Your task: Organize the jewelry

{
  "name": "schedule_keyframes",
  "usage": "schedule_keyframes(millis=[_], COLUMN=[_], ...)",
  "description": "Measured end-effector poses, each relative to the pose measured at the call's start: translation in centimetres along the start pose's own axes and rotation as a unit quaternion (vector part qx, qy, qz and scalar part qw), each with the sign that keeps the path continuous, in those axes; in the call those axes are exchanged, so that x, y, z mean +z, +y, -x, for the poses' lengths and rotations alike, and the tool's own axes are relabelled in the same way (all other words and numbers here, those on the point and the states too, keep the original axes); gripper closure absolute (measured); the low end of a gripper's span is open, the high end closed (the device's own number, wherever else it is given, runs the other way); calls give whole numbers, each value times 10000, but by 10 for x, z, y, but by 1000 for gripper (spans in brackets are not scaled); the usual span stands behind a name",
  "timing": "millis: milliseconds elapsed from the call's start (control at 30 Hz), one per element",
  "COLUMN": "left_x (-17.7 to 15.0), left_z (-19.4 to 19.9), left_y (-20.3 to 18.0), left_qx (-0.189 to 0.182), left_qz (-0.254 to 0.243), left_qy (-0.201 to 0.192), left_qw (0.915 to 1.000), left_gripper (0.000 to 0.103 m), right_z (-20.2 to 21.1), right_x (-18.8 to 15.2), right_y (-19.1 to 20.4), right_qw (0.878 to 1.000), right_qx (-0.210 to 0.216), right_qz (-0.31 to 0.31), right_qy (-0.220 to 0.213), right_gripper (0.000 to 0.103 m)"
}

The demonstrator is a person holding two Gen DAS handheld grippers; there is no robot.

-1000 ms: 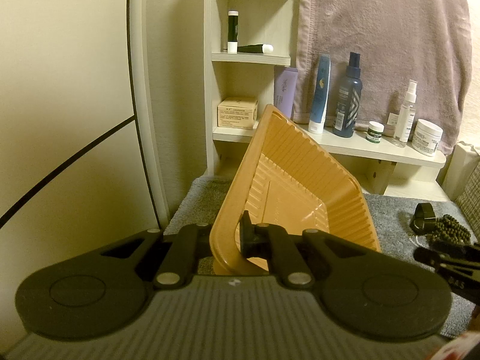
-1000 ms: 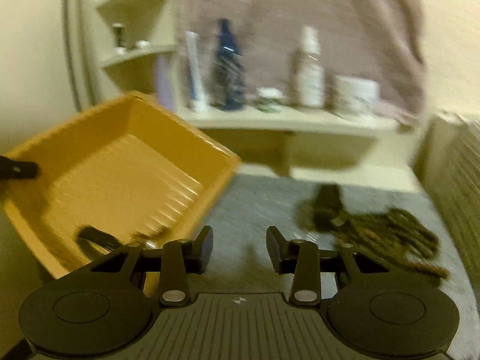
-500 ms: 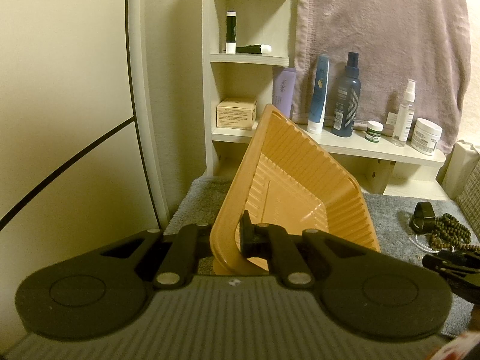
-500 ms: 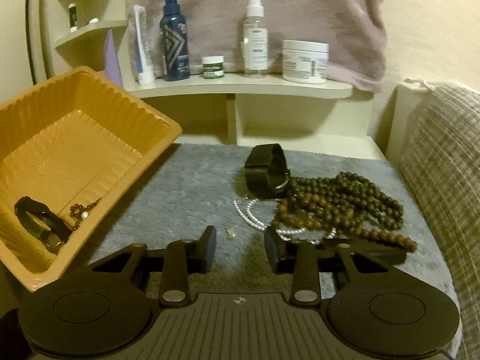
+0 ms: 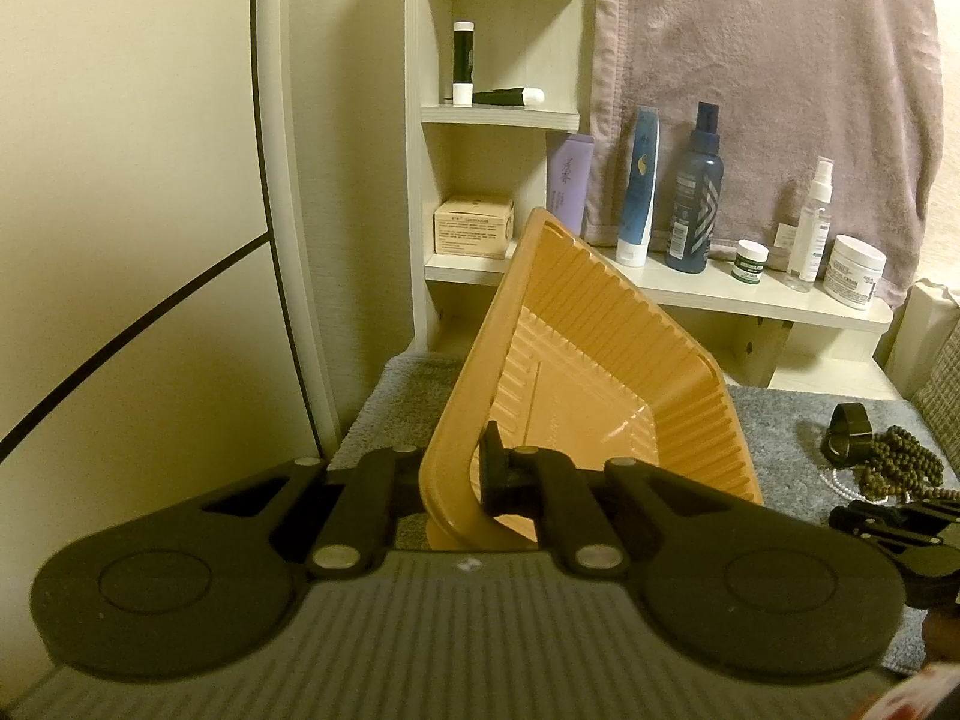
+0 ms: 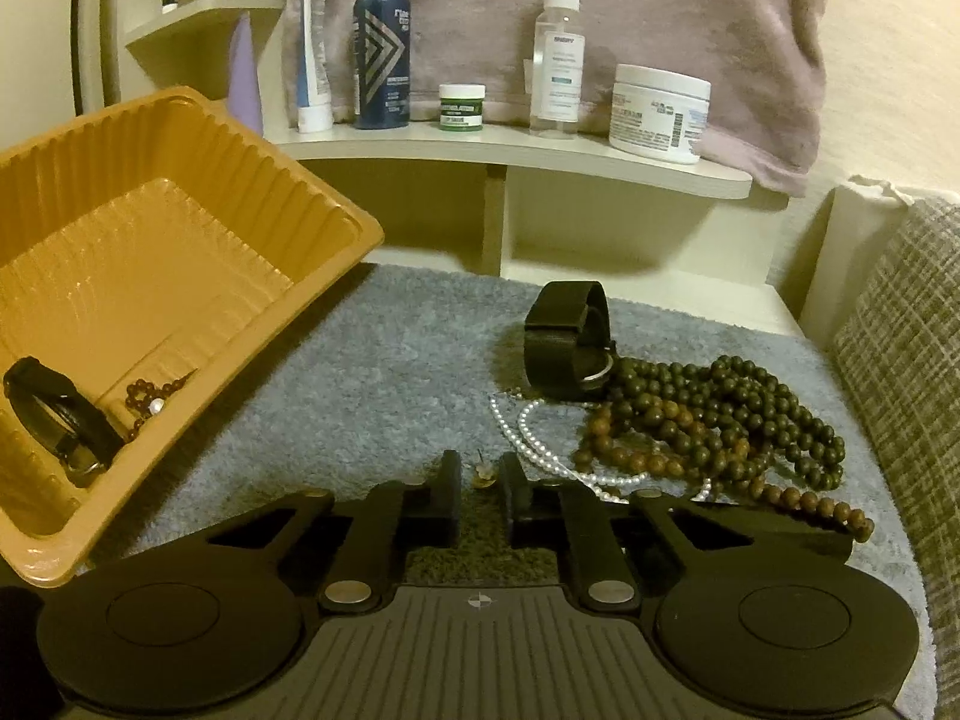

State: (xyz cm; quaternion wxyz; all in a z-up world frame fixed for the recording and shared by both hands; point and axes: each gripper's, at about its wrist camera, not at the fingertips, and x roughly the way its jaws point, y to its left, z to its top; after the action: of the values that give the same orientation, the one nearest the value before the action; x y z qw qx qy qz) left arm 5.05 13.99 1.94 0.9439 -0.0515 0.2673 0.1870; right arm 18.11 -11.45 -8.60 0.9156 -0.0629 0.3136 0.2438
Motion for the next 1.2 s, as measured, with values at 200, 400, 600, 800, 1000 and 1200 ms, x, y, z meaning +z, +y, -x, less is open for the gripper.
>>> schedule_keyframes(millis=[200, 400, 600, 800, 1000, 1200], left_x=[0, 0, 0, 0, -1, -1], left_z=[0, 0, 0, 0, 0, 0], left_y=[0, 0, 1, 1, 0, 0], left_qx=[5, 3, -2, -6, -8, -13], left_qz=[-2, 2, 7, 13, 24, 31], left_qy=[-1, 0, -1, -1, -4, -3], left_qw=[10000, 10000, 10000, 10000, 10000, 10000], left_gripper=[96, 96, 96, 96, 96, 96], right_z=[4, 27, 47, 46, 45, 47], right_x=[4, 24, 42, 36, 29, 27], right_y=[3, 16, 46, 67, 75, 75], right_qw=[10000, 9982, 9883, 9776, 9731, 9710], right_qx=[33, 449, 1349, 1990, 2195, 2297], right_qz=[56, 30, 291, 503, 618, 574], right_qy=[-66, -398, -654, -457, -327, -320], right_gripper=[97, 97, 97, 97, 97, 97])
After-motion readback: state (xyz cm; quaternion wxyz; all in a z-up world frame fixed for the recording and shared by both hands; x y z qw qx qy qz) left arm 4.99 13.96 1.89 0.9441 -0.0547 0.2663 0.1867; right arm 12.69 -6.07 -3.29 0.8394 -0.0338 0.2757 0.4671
